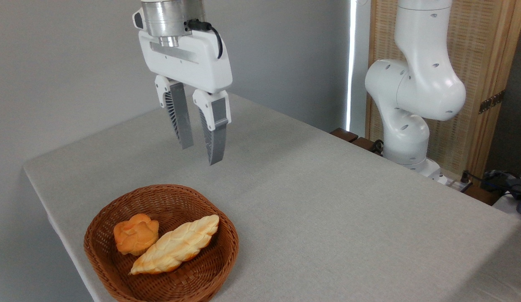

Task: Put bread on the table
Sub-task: 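Lower the open gripper toward the long leaf-shaped bread in the basket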

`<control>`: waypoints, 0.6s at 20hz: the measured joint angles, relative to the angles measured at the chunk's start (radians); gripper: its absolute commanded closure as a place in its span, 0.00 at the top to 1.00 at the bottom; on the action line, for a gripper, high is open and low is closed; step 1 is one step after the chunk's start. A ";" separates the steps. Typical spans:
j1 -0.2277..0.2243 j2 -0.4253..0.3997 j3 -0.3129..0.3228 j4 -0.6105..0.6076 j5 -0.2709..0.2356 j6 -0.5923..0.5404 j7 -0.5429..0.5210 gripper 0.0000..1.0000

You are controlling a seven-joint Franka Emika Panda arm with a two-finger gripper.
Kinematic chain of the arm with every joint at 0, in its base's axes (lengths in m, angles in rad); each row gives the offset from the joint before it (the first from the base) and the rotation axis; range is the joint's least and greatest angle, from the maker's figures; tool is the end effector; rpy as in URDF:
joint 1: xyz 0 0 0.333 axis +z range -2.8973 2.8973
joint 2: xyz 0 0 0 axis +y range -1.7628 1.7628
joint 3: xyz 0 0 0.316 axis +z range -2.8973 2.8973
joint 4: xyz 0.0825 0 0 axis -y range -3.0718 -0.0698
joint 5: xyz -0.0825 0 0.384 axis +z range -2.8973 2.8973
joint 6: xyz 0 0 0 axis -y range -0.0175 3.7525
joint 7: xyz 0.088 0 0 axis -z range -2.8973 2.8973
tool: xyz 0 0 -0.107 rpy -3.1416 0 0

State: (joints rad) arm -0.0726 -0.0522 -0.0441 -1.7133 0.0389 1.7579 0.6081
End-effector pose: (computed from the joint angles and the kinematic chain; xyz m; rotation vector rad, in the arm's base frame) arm 0.5503 -0.0616 0.6025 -2.8730 1.0982 -0.1291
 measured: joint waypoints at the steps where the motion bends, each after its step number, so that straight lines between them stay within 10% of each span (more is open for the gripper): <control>1: 0.000 0.000 0.000 -0.009 0.000 0.028 0.000 1.00; 12: 0.000 0.002 0.000 -0.191 0.000 0.323 0.002 1.00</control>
State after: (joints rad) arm -0.0727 -0.0506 -0.0441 -1.9042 0.0389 2.0810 0.6098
